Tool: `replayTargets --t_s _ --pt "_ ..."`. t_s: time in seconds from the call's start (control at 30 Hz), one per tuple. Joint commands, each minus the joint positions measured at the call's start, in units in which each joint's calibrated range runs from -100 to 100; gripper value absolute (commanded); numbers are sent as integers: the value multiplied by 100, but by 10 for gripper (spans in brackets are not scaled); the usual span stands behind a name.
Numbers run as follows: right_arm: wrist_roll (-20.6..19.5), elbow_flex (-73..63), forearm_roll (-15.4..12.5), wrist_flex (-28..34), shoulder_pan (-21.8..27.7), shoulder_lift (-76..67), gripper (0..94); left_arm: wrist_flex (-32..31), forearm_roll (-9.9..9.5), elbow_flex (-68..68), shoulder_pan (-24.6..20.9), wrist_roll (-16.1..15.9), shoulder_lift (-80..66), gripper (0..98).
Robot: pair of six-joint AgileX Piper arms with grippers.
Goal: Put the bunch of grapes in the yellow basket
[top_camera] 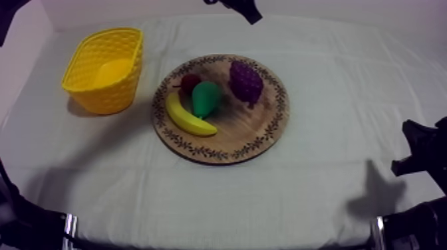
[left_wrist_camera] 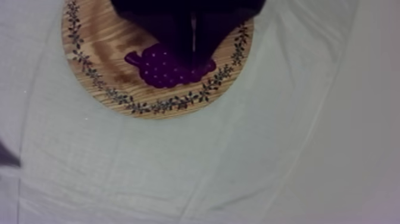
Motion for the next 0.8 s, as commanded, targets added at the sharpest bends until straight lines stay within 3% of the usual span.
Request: replayTargets --t_s 0.0,0.33,0.47,0.57,0.67,0.77 --pt "2 -1 -2 3 0 0 5 -5 -8 30 15 2 20 0" --pt "2 -1 -2 3 0 0 5 99 -31 -31 87 -27 180 0" --pt "2 -1 -2 3 0 0 5 141 -43 -38 100 201 237 0" --pt "2 -1 -2 3 0 0 5 78 -70 16 153 720 211 0" --pt "2 -1 -2 3 0 0 5 346 -208 5 202 1685 199 0" --pt "2 -1 -2 3 0 0 5 713 -165 -35 171 2474 213 9"
